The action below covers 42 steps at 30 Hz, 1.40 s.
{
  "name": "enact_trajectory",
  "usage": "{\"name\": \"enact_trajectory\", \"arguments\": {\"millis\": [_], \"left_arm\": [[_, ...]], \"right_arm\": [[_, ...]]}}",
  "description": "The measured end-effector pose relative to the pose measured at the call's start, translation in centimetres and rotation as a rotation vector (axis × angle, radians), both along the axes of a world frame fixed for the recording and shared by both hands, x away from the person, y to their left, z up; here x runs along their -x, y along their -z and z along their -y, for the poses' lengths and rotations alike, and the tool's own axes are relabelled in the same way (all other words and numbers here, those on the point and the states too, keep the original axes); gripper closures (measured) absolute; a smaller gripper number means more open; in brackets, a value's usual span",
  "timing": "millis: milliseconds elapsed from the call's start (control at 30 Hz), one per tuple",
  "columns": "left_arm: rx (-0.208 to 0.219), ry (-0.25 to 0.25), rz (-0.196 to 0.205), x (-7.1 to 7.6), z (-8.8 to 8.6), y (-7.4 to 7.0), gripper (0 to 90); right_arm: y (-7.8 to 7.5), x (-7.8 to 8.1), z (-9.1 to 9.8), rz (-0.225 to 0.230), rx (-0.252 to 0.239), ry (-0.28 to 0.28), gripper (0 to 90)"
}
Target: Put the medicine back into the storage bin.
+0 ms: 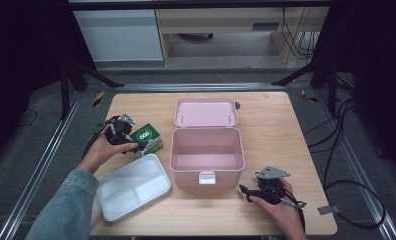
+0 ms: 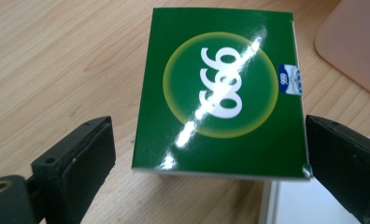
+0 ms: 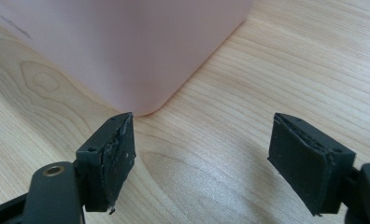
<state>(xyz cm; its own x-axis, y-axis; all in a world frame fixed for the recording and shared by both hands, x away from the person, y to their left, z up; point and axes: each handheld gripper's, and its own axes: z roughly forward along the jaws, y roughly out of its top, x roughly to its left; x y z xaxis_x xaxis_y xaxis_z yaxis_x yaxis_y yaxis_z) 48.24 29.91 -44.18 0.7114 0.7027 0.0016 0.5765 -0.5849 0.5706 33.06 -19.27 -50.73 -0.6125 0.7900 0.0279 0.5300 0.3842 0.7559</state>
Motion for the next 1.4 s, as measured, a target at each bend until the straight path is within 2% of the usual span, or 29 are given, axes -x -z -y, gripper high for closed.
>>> {"name": "enact_trajectory", "arguments": {"millis": [100,133,333,433,533,633,767,967,1133,1300,1400], "left_arm": [[-0.017,0.01,-0.01,-0.2,0.3,0.2,3.3],[-0.04,0.021,-0.004,-0.4,0.6,0.3,3.3],[-0.057,0.042,-0.011,-1.0,1.2,0.3,3.8],[-0.056,0.048,-0.011,-1.1,1.3,0.4,4.7],[-0.066,0.054,-0.029,-1.4,1.4,0.9,4.9],[-0.057,0.054,-0.036,-1.5,1.4,1.1,5.6],[-0.033,0.071,-0.055,-1.6,1.5,1.2,11.6],[-0.041,0.068,-0.054,-1.6,1.5,1.0,15.6],[-0.048,0.065,-0.031,-1.7,1.5,0.3,16.4],[-0.055,0.065,0.003,-1.9,1.4,-1.2,16.7],[-0.06,0.068,0.01,-2.0,1.6,-2.1,16.6]], "right_arm": [[0.0,0.0,-0.1,-0.002,0.0,-0.002,23.1],[0.1,-0.1,-0.1,-0.006,-0.001,-0.003,23.2],[0.3,-0.1,-0.4,-0.01,0.004,-0.01,23.5],[0.3,-0.1,-0.4,-0.01,0.005,-0.011,23.6],[0.3,-0.1,-0.3,-0.009,0.003,-0.011,23.8],[0.3,-0.1,-0.3,-0.008,0.004,-0.01,23.9],[0.3,-0.2,-0.3,-0.01,0.004,-0.01,24.0],[0.3,-0.2,-0.3,-0.01,0.002,-0.009,24.1],[0.3,-0.2,-0.3,-0.011,-0.005,-0.004,24.2],[0.3,-0.3,0.0,-0.008,-0.011,0.006,24.2],[0.1,-0.3,0.2,-0.002,-0.02,0.02,24.2]]}}
